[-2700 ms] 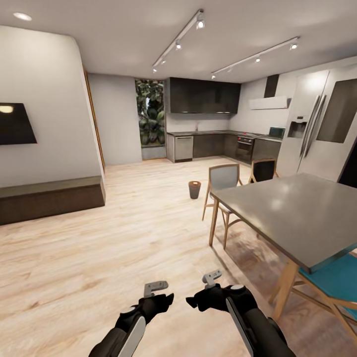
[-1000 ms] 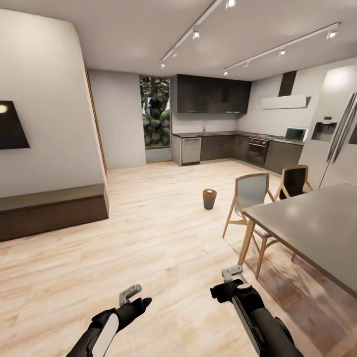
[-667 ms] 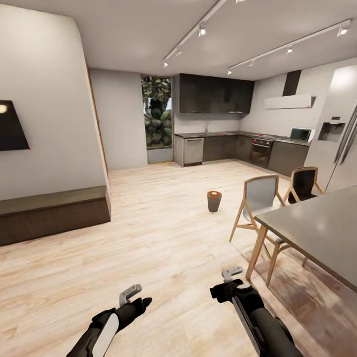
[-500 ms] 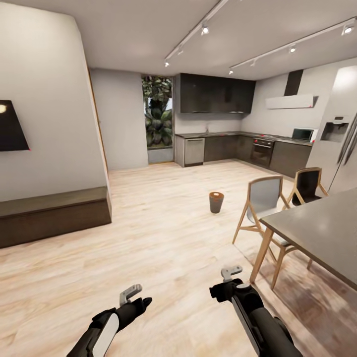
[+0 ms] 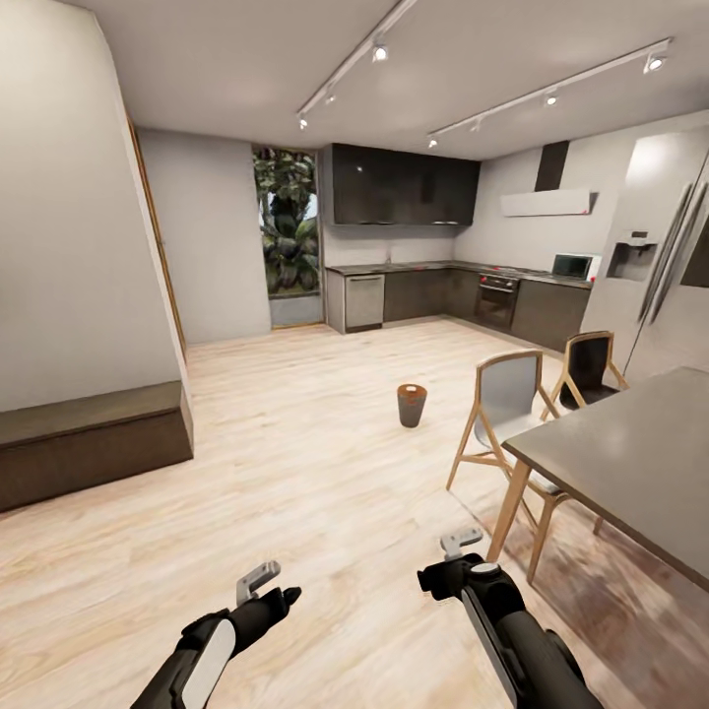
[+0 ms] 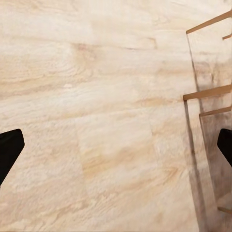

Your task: Put the three can of soda from the living room inside the tash can in the kitchen.

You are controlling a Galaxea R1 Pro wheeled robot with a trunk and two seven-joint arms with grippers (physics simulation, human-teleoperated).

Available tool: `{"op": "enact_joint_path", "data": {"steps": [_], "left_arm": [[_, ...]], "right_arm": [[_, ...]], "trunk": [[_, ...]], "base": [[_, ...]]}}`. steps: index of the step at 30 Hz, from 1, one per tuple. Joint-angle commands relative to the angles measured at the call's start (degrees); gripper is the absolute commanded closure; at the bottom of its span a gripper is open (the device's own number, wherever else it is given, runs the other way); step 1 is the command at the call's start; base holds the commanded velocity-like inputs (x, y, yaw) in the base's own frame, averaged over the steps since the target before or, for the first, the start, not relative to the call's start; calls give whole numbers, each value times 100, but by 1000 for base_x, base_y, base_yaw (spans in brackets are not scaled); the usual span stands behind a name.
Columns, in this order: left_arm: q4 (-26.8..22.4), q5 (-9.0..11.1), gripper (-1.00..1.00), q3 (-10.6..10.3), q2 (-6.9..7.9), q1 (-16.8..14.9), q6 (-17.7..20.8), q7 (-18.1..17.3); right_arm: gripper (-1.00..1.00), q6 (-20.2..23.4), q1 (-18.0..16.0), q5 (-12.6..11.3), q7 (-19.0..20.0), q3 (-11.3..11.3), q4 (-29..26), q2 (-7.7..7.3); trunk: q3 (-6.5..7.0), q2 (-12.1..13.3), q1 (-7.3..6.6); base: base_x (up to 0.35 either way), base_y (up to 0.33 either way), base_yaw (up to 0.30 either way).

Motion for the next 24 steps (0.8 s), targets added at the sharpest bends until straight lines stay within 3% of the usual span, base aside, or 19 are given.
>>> {"op": "enact_joint_path", "data": {"steps": [1,17,20,24], "left_arm": [[1,-3,-100,-1,0,0,0,1],[7,0,-100,-11,8,0,13,-1],[30,-1,-100,-15,7,0,16,2],[45,0,-100,-15,9,0,18,-11]], "right_arm": [[-100,-1,0,3,-9,0,-4,4],[-100,-5,0,0,0,22,-21,4],[-100,-5,0,0,5,43,-20,-2],[-100,-5,0,4,5,51,-14,-9]], "trunk": [[0,0,0],[0,0,0],[0,0,0],[0,0,0]], "base": [[342,61,-7],[345,50,-1],[699,11,0],[350,1,0]]}}
